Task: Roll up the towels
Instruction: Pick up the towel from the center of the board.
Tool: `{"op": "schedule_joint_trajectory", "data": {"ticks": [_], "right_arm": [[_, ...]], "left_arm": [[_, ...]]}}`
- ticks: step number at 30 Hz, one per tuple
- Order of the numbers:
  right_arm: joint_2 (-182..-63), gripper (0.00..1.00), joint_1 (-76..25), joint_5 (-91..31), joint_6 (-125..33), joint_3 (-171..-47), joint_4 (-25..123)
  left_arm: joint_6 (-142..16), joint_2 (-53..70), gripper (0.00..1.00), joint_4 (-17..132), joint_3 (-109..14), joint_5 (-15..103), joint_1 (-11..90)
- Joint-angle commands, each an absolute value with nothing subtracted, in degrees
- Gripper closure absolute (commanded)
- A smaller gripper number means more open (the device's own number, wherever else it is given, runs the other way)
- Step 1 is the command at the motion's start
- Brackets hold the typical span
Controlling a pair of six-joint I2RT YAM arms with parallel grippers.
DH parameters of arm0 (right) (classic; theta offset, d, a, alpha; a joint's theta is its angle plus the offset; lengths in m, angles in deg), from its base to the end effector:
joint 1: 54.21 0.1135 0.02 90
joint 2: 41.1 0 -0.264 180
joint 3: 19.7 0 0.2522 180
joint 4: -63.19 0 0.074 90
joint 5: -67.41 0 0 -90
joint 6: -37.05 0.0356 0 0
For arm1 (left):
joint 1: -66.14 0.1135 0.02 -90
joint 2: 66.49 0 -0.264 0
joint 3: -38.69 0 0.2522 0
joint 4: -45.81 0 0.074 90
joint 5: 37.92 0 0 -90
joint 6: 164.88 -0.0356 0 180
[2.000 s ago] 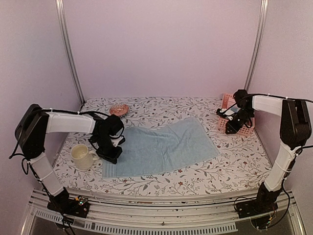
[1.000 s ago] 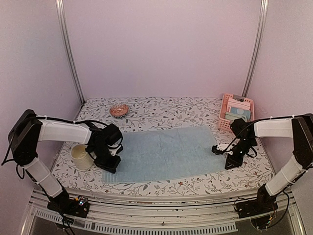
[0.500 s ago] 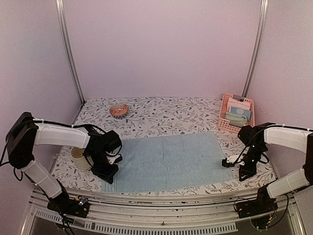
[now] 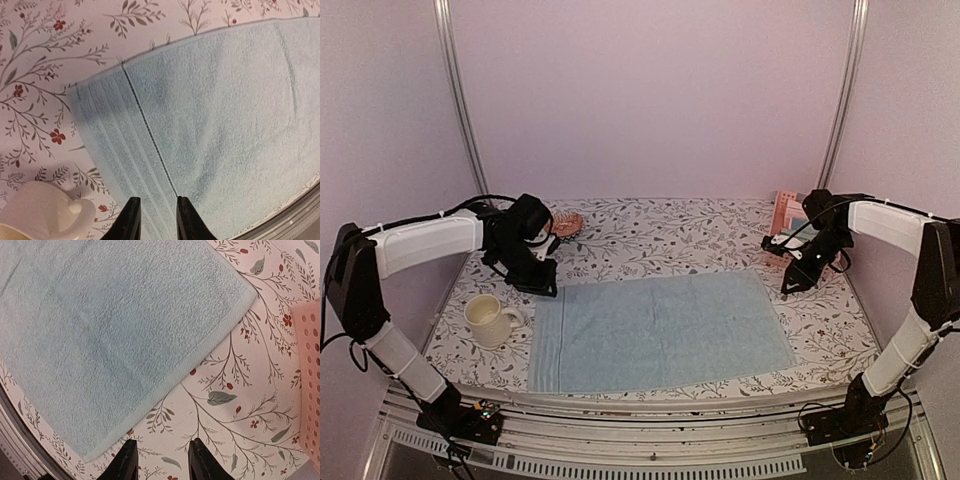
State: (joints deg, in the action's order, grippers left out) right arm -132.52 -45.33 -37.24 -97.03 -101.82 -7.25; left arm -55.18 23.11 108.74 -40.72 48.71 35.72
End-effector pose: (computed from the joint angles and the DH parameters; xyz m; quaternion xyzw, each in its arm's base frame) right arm 0.2898 0.0544 0.2300 -0.4507 0.8791 0.0942 0.1229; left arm 0.2561 -0.1528 0.2281 0.0967 0.9840 -0.0885 0.1206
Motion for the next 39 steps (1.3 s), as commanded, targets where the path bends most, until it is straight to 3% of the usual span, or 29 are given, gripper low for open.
{"op": "schedule_joint_trajectory", "data": {"ticks": [1,8,17,39], "right_arm": [[-140.63,0.63,-45.51,-41.8,-86.85,-107.08,-0.19],[-151.13,0.63,-45.51,-39.22,-81.7,-113.09,5.11],[-160.37,0.63,-45.51,-37.58,-76.83,-121.39,6.84],[-168.56,0.65,-45.19,-39.13,-73.59,-127.68,4.86]], "left_arm": [[-55.5,26.59,0.75,100.49,-42.63,49.67,38.25],[-52.77,31.71,0.79,94.9,-40.49,50.43,39.78],[-51.41,32.89,0.71,89.63,-38.09,53.08,46.22],[-53.86,37.91,0.69,85.61,-35.9,49.73,50.38]]}}
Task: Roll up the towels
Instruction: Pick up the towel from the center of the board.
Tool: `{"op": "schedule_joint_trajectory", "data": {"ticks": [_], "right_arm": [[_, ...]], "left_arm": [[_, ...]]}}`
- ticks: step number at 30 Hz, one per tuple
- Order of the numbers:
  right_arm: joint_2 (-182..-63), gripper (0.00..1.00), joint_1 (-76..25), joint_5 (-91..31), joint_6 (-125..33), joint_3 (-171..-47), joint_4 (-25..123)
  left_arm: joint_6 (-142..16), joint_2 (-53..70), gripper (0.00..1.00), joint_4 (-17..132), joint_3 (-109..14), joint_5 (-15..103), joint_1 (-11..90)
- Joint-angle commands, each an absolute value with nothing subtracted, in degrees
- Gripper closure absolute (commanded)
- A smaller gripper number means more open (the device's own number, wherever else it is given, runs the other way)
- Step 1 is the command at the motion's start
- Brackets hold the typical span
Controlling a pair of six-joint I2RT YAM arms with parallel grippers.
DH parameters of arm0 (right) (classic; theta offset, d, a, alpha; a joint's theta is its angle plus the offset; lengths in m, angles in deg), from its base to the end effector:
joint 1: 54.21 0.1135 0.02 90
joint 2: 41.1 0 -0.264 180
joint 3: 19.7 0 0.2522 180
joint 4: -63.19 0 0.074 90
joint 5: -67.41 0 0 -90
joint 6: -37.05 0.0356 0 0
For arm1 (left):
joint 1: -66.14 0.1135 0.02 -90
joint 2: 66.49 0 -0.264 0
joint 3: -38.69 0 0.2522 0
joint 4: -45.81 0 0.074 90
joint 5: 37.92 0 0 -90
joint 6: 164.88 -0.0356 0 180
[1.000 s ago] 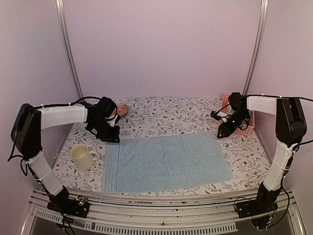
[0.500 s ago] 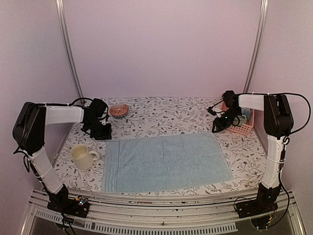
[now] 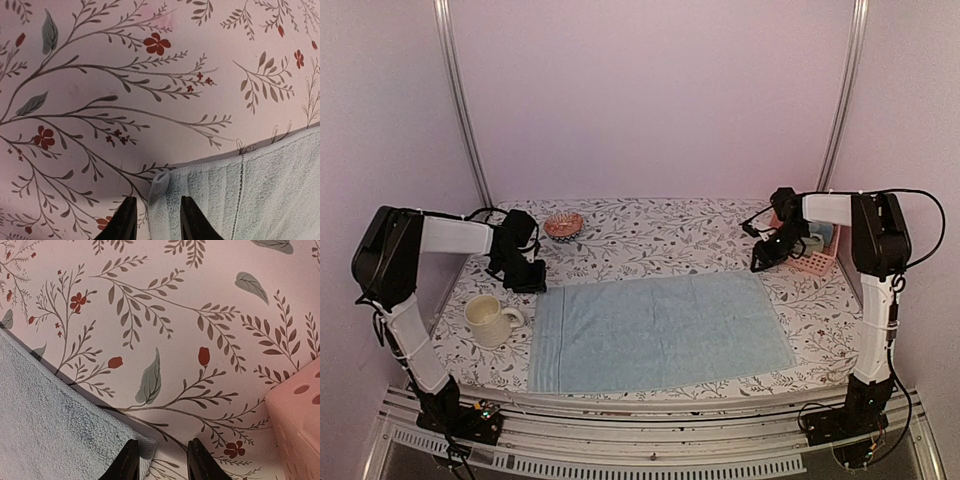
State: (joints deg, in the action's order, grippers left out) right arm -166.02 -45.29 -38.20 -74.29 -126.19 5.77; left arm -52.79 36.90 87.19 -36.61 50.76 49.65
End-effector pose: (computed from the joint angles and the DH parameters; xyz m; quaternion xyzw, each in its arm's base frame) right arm 0.4301 0.0772 0.1452 -0.2728 0.9447 0.1208 0.1359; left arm 0.3278 -0.0979 0.1489 -0.0460 0.9829 -0.0696 0.1644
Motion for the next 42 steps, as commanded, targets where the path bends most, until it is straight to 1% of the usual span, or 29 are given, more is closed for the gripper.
{"op": "schedule_joint_trajectory", "data": {"ticks": [1,4,11,15,17,20,25,29,33,42], "right_arm": [[-168.81,0.67,-45.17,-39.61,-73.65,-128.0,4.67],[-169.31,0.71,-45.0,-41.01,-73.77,-128.14,4.09],[-169.44,0.73,-43.71,-40.25,-74.88,-127.36,3.87],[-170.18,0.8,-43.49,-39.84,-75.01,-127.33,3.48],[-170.38,0.86,-43.49,-39.64,-75.01,-127.29,3.3],[-170.1,0.9,-43.5,-39.57,-74.95,-127.01,3.17],[-169.45,0.94,-43.54,-38.88,-74.92,-126.8,3.43],[-169.12,0.97,-43.49,-38.67,-75.01,-127.04,3.82],[-168.04,0.97,-43.77,-38.67,-75.66,-128.27,4.09],[-163.8,0.98,-45.79,-40.17,-77.64,-132.4,5.66]], "left_arm": [[-54.0,38.04,0.69,85.51,-35.85,49.68,50.36],[-54.1,38.34,0.7,85.41,-35.81,49.33,50.4],[-53.77,38.48,0.7,84.81,-35.44,50.58,50.43],[-53.32,37.68,0.7,83.95,-35.43,51.85,50.48],[-53.45,37.91,0.7,83.89,-35.74,51.84,50.56],[-53.72,39.05,0.7,84.13,-36.4,51.64,50.55],[-54.26,40.02,0.77,83.63,-36.27,50.34,50.58],[-54.95,40.03,0.87,82.19,-35.65,49.61,50.58],[-56.39,39.68,1.0,79.42,-35.15,48.18,50.56],[-57.12,31.25,1.0,75.06,-32.73,50.37,50.66]]}}
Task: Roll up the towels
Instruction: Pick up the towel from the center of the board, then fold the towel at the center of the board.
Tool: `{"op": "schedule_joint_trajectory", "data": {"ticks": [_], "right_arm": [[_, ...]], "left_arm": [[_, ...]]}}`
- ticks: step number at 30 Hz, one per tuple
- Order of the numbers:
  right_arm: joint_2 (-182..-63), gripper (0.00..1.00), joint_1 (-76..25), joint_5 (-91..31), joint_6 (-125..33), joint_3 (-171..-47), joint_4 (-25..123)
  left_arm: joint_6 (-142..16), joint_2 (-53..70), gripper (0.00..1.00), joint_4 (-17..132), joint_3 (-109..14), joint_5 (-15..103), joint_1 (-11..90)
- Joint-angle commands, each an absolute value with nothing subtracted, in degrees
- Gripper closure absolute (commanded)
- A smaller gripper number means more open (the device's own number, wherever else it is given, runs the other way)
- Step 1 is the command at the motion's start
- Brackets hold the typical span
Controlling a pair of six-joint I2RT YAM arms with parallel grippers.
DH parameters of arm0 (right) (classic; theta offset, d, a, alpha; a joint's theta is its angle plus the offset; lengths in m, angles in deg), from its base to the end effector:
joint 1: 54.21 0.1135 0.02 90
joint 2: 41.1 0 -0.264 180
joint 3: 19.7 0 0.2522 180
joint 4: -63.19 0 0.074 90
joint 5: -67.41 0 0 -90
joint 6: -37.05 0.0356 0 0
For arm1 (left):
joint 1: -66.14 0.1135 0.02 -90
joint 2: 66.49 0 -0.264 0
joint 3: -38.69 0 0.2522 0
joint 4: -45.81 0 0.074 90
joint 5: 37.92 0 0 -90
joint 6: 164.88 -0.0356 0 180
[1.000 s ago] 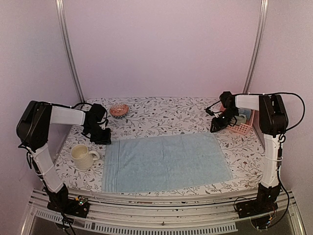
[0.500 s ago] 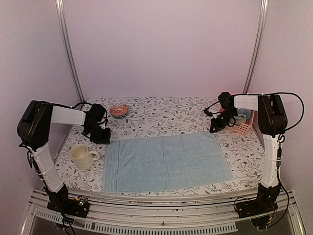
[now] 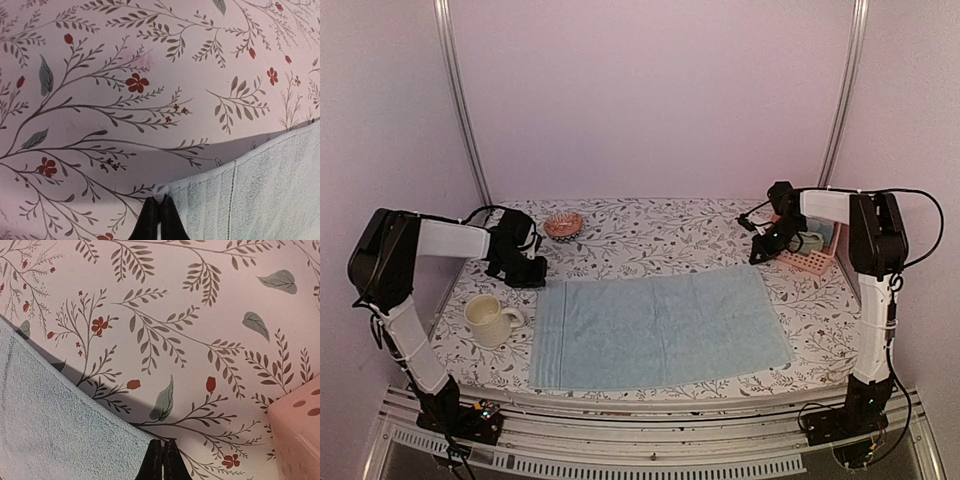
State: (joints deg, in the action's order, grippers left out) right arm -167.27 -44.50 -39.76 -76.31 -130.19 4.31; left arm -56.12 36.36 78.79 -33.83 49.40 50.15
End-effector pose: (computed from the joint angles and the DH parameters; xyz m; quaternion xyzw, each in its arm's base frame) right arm 0.4392 0.0858 0.1543 -0.2981 0.9336 0.1311 0.1495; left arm 0.3318 -0.0968 0.1456 -0.0181 0.9726 -0.0906 0.2134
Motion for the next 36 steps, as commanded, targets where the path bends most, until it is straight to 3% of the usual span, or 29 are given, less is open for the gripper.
{"op": "schedule_joint_trajectory", "data": {"ticks": [1,17,36], "right_arm": [[-163.3,0.98,-46.05,-40.6,-77.79,-132.43,5.99],[-155.67,0.98,-48.58,-44.76,-80.38,-128.53,11.35],[-142.1,0.98,-50.42,-48.43,-86.38,-110.22,14.97]], "left_arm": [[-57.02,30.43,1.0,74.82,-32.39,50.62,50.66],[-57.24,21.16,1.0,75.74,-30.38,49.53,50.65],[-53.56,14.16,1.0,91.15,-28.15,40.28,49.61]]}}
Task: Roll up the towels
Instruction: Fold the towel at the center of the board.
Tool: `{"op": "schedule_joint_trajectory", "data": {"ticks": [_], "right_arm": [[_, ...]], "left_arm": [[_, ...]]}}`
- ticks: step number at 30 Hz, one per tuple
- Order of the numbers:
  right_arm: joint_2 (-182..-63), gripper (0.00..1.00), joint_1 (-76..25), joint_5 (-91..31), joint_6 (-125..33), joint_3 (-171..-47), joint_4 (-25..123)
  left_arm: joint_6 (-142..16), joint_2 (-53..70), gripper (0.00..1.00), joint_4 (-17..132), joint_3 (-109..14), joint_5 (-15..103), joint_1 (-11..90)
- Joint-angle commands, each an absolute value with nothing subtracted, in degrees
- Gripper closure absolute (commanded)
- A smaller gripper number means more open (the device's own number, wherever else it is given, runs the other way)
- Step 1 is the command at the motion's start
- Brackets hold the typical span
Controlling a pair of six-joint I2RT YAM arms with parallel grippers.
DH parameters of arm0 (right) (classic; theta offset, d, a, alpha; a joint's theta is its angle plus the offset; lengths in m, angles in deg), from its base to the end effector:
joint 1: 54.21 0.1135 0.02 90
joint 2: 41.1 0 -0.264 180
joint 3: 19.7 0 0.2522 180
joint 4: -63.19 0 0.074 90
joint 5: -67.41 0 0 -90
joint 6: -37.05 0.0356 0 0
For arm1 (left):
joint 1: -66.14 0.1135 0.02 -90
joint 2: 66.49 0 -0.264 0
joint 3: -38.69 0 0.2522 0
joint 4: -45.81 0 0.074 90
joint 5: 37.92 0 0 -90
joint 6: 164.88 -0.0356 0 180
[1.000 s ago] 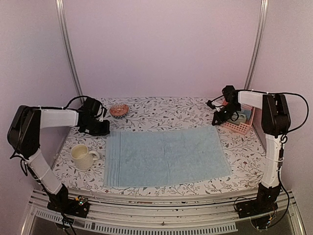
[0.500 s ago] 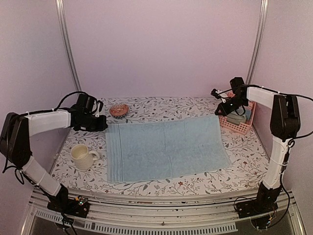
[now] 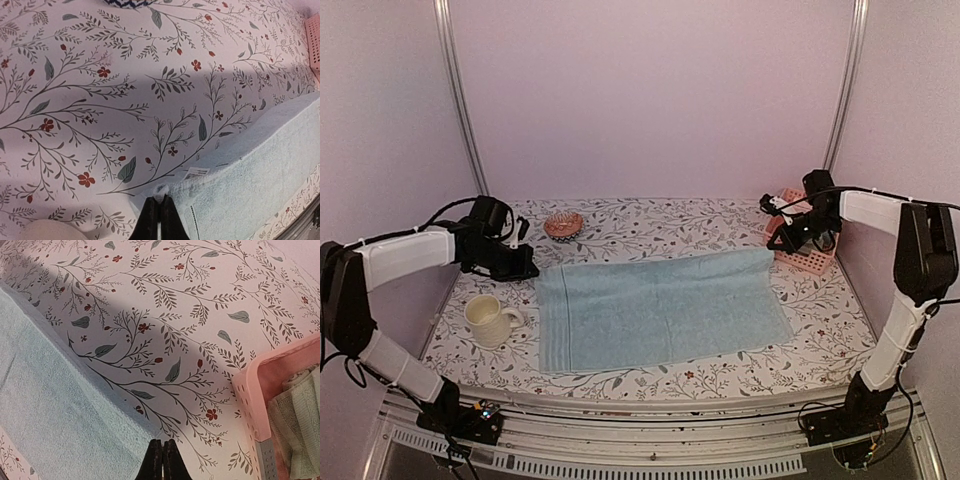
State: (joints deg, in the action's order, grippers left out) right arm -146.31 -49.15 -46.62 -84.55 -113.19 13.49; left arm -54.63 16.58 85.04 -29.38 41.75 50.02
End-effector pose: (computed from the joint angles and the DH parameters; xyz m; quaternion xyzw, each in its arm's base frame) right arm 0.3844 0.0486 0.2235 -0.3469 0.8836 0.1409 0.2813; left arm 0.2821 -0.0882 0.2218 -0.0065 0.9482 -0.1768 0.2638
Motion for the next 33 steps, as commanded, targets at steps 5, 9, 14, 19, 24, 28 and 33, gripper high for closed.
{"op": "schedule_joint_trajectory", "data": {"ticks": [5,9,14,19,24,28,33], "right_arm": [[-138.12,0.98,-51.05,-49.77,-87.67,-105.82,14.74],[-134.47,0.98,-51.09,-51.22,-89.14,-101.05,14.49],[-129.39,0.98,-51.03,-51.29,-91.23,-95.1,14.65],[-126.98,0.98,-51.06,-50.0,-92.88,-90.27,14.63],[-125.66,0.98,-51.05,-48.94,-94.76,-88.07,13.58],[-124.36,0.98,-51.11,-47.19,-96.9,-86.23,13.07],[-124.06,0.98,-51.23,-46.4,-99.22,-84.62,12.12]], "left_arm": [[-52.27,11.53,1.0,95.09,-26.49,40.3,49.2],[-51.35,9.38,1.0,98.6,-25.82,41.25,48.37],[-50.97,6.84,1.0,101.62,-23.74,41.16,47.18],[-51.56,5.93,1.0,103.4,-21.99,40.49,45.43],[-51.1,6.71,1.0,105.06,-21.63,39.6,42.1],[-48.81,8.11,1.0,108.35,-21.65,40.45,40.22],[-48.02,10.08,1.0,110.22,-20.83,42.2,37.76]]}}
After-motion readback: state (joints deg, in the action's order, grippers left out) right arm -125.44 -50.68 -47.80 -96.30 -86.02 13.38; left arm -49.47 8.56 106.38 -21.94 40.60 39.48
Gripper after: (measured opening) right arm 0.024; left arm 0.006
